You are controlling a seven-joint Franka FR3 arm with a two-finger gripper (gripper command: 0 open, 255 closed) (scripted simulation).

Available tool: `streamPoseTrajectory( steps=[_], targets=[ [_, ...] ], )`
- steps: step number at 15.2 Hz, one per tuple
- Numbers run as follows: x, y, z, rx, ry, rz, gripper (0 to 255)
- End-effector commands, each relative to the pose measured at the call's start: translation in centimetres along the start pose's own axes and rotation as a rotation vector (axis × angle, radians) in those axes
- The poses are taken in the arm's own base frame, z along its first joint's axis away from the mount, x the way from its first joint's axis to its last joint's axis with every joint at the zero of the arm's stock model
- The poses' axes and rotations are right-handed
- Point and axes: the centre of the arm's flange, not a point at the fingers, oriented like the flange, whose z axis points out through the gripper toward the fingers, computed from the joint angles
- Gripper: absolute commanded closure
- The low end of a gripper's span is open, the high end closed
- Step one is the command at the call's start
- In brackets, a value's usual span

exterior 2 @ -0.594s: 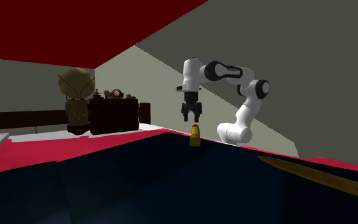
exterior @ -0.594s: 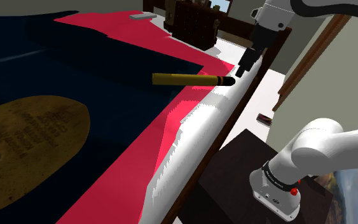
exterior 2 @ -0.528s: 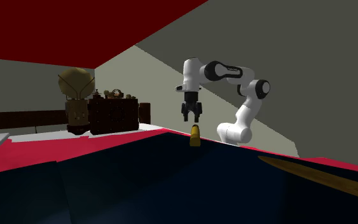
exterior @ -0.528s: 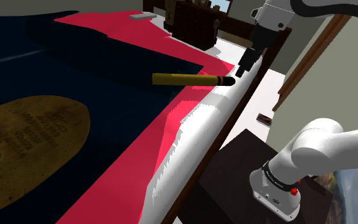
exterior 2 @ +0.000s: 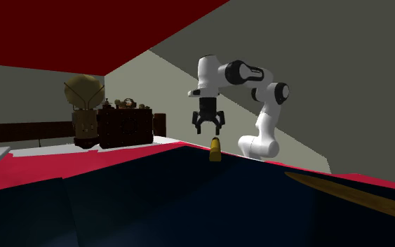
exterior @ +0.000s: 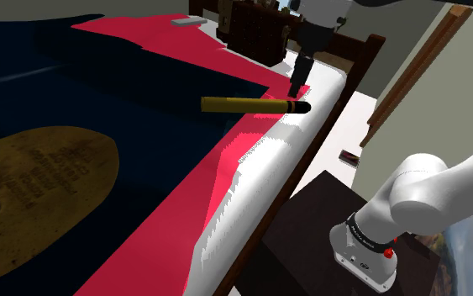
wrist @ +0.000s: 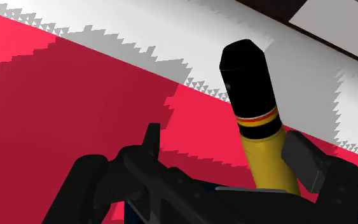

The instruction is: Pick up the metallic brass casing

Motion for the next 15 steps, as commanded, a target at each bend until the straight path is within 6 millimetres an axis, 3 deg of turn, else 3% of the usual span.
streamPoseTrajectory(
  steps=[1,6,15],
  targets=[
    [2.3,-2.0,0.2,-0.005,-0.011,-0.132,0],
    [6.8,-7.2,0.0,-0.019,-0.037,-0.446,0],
    [6.7,-7.2,4.0,-0.019,-0.037,-0.446,0]
  ],
)
